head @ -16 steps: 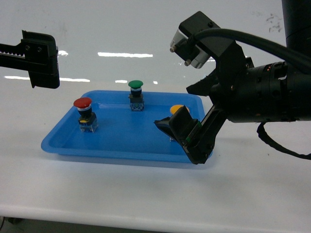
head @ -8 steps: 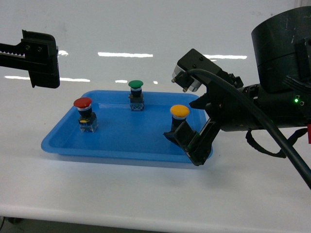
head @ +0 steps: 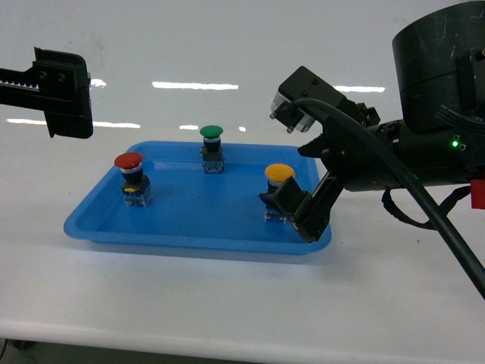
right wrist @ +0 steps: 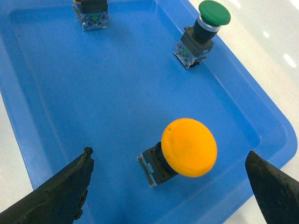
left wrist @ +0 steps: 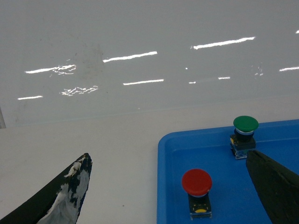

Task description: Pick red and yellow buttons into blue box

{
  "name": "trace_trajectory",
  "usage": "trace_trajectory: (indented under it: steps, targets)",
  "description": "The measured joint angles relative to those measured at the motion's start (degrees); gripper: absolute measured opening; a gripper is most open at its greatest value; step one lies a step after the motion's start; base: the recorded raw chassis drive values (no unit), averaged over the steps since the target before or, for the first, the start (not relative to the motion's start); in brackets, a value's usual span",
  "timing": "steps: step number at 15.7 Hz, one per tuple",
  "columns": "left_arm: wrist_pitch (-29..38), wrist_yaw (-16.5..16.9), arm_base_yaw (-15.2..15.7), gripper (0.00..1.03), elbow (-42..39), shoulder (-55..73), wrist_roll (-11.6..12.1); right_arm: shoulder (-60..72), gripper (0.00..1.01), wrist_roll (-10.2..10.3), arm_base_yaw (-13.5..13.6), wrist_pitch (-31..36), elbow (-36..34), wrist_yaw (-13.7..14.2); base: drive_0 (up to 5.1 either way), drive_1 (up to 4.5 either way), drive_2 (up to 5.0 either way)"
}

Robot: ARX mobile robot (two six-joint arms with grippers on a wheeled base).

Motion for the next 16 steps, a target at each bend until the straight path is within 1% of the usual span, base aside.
trace_trajectory:
  steps: [4,8,9,10,16]
  targets:
    - [0.0,0.0,0.0,0.98,0.0,0.0,0.0,2.1,0.98,-0.3,0.0,-0.5,0.4,0.7,0.0,0.0,0.0]
    - [0.0,0.0,0.0,0.98,0.0,0.0,0.0,2.8,0.98,-0.5,0.0,-0.5,1.6,0.8,0.0,0.0,0.0]
    - [0.0,0.0,0.0,0.98,0.0,0.0,0.0,4.8,0.98,-1.5,0.0,-1.9,2.8,0.9,0.0,0.0,0.0]
    - [0.0,0.0,0.0,0.98,0.0,0.0,0.0,5.5,0.98,-1.7,0.0,-2.6,3.8,0.6,0.0,0.0,0.0]
    - [0.0,0.0,0.0,0.98,0.0,0.0,0.0,7.4,0.98,-2.8,0.6,-4.0,6.9,0.7,0.0,0.0,0.0]
